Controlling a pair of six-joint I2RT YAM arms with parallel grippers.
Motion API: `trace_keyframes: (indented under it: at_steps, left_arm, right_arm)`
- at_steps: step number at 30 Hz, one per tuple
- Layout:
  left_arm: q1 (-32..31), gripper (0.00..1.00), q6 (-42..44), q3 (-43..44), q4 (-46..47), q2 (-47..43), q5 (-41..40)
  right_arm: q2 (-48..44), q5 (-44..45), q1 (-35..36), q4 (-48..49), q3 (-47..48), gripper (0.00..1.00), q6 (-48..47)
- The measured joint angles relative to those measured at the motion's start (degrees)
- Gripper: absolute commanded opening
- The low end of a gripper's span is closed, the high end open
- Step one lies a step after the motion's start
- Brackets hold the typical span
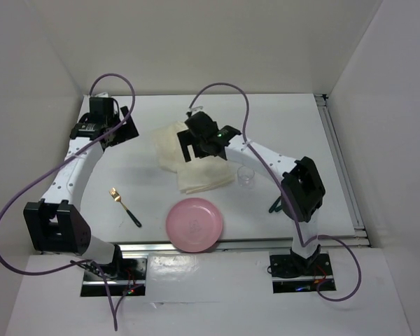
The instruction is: Set the dinner table for one person
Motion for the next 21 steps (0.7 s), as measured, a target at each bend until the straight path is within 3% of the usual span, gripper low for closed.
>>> trace_keyframes:
  at_steps: [6, 21]
  left_arm:
    - [3.21, 1.0, -1.44, -2.84, -0.46, -0.02, 3.82]
    - [3.82, 0.92, -5.95, -12.68, 6.34, 9.14, 21.59]
  right_arm:
    - [0.85, -0.11, 6.38, 2.32, -0.15, 1.0, -3.06]
    - [14.32, -0.11, 11.13, 4.17, -1.09, 0.97, -4.81]
